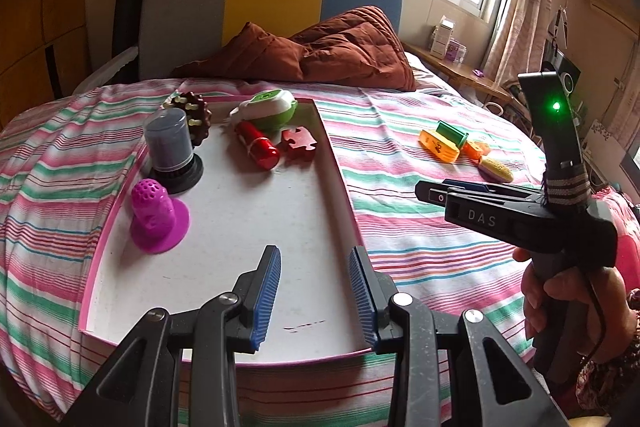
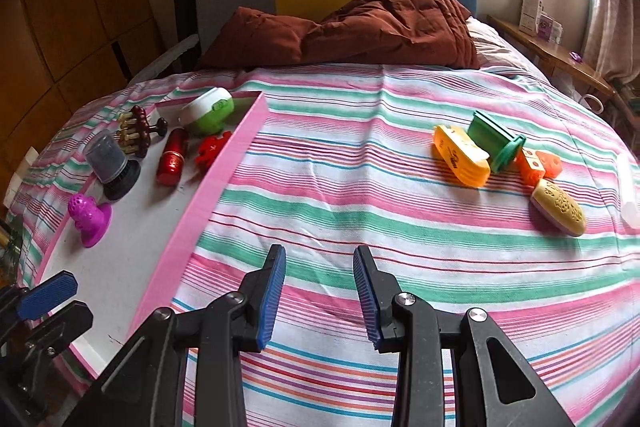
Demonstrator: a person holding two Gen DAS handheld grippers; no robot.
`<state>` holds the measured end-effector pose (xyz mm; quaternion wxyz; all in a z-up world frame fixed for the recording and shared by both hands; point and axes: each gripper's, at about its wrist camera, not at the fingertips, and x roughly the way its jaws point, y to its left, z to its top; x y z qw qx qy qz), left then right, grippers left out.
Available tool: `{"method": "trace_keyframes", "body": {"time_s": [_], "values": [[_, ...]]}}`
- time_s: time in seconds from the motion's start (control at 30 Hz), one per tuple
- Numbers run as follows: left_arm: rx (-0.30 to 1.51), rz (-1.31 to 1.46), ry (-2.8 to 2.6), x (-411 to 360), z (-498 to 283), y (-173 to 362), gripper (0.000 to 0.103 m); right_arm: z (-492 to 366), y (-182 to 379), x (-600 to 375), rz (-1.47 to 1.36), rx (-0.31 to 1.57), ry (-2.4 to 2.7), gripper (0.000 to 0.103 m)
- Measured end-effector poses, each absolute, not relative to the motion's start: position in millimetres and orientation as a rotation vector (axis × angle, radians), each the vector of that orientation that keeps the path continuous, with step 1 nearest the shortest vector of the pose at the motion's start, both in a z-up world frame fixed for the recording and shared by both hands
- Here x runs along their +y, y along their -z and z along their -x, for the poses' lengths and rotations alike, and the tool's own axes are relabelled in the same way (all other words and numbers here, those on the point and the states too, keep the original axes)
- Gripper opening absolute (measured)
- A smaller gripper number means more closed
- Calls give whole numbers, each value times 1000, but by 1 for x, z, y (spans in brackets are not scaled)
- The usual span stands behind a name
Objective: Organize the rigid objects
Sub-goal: 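Reach the right gripper to the yellow textured oval and grasp it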
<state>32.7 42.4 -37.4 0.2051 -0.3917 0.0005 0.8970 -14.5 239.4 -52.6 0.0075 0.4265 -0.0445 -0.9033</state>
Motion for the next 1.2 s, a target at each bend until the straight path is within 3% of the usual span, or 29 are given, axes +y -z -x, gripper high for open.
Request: {"method": "trace_keyframes", "body": {"time_s": [0.23, 0.4, 0.73, 0.83, 1.03, 1.2], "values": [[28, 1097, -2470, 57, -33, 34, 36, 10, 54, 264, -1380, -83, 2834, 36], [53, 1079, -2450, 70, -33, 28, 36, 11, 53, 299, -1449, -35, 2842, 44], [107, 1086, -2412, 91, -40, 27, 36, 38, 52, 400, -1583, 142, 2942, 46], [90, 1085, -2411, 93, -39, 24, 36, 51, 50, 423, -1587, 174, 2931, 60], [110, 1094, -2398, 104, -39, 22, 36, 61, 71, 434, -1654, 66, 2813, 62], [103, 1097, -2378, 116, -34, 20, 36, 46, 79, 414, -1616, -36, 2680, 55]]}}
